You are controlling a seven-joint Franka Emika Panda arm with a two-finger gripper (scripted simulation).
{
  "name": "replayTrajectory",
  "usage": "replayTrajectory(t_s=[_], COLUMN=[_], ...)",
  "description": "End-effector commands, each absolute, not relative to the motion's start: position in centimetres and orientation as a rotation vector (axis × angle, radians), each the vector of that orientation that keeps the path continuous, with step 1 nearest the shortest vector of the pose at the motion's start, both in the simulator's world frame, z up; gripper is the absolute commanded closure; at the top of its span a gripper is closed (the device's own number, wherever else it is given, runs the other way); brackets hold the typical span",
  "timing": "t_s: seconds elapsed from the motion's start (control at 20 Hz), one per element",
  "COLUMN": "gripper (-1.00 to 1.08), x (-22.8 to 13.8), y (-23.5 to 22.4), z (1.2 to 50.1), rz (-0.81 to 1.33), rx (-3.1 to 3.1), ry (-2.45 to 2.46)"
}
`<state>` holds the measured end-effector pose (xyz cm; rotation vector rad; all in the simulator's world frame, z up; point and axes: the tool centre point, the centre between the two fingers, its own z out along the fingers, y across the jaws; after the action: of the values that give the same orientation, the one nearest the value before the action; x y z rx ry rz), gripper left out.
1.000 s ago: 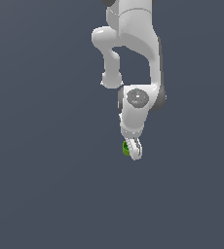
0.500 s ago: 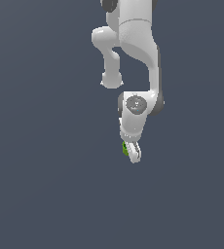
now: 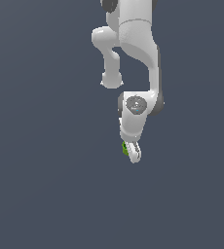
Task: Pick up the object and move it to a goal position.
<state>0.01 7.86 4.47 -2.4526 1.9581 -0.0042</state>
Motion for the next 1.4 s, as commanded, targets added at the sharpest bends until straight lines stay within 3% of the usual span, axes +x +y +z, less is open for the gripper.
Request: replayTrajectory(t_s=[0.0,0.5,1.35], gripper=[1.08,1.08,1.08], x=[-0.1,1.3,6.1], y=[7.7,4.1,-7.8], z=[4.5,8.9,23.6], rz=[-0.001,-0.001,-0.001], rx=[-2.454,-2.454,-2.455], ry=[1.959,1.960,1.961])
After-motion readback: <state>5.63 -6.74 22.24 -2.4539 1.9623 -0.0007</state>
